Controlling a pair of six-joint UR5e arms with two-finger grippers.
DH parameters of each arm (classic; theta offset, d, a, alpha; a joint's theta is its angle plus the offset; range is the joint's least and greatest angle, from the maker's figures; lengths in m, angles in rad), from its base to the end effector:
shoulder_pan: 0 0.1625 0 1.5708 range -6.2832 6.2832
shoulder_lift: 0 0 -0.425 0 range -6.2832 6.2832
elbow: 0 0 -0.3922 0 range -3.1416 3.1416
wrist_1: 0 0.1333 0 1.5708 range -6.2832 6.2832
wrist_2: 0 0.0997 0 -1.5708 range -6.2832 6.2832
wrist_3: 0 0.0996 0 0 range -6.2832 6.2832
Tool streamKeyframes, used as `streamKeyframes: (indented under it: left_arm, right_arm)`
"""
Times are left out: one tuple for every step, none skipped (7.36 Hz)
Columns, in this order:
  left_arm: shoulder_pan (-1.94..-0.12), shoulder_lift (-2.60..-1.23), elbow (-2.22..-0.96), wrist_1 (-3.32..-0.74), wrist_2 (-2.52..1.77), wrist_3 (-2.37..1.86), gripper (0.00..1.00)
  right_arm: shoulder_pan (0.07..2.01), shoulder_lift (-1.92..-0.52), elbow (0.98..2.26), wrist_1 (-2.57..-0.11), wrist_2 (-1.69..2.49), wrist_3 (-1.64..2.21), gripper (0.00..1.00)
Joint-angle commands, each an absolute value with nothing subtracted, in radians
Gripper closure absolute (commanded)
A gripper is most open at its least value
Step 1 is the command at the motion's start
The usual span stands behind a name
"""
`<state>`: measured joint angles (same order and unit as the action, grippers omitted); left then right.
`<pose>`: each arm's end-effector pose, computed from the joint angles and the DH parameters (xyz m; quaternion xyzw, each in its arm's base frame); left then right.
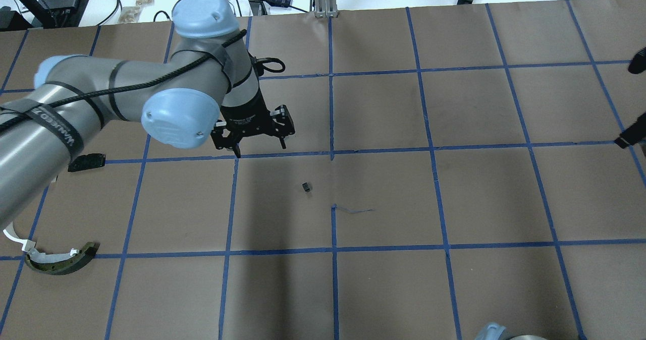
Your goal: Place bearing gear from tray to pile
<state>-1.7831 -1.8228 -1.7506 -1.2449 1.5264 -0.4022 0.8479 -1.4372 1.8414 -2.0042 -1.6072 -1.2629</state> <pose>-0.2507 -0.5094 0.3005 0.0958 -0.9937 -0.0571 0.0051 -0.2466 -0.4756 0.3329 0.2664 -0.9636 -0.0073 0.0222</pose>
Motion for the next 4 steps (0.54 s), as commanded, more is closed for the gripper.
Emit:
streamKeyframes:
  left_arm:
    - [-1.853,-1.923,-1.781,-1.105,1.525,-0.474,0.0]
    - [-1.868,-1.954,-1.781,-1.103,1.532,-0.474,0.0]
    - [-1.882,-1.979,-1.782,-1.103,1.522,-0.491,0.0]
    - [-1.896,-2.003,-1.781,-1.104,1.519,-0.494,0.0]
  right_arm:
    - [0.66,-1.251,1.844,-2.217,-1.612,-1.52,0.0]
    - [0.606,-1.192,1.836,-2.268,-1.608,-1.587,0.0]
    - [0.592,-1.149,1.833,-2.354,-1.617,-1.656,0.0]
    - [0.592,-1.116,1.835,-2.397,-1.618,-1.745,0.0]
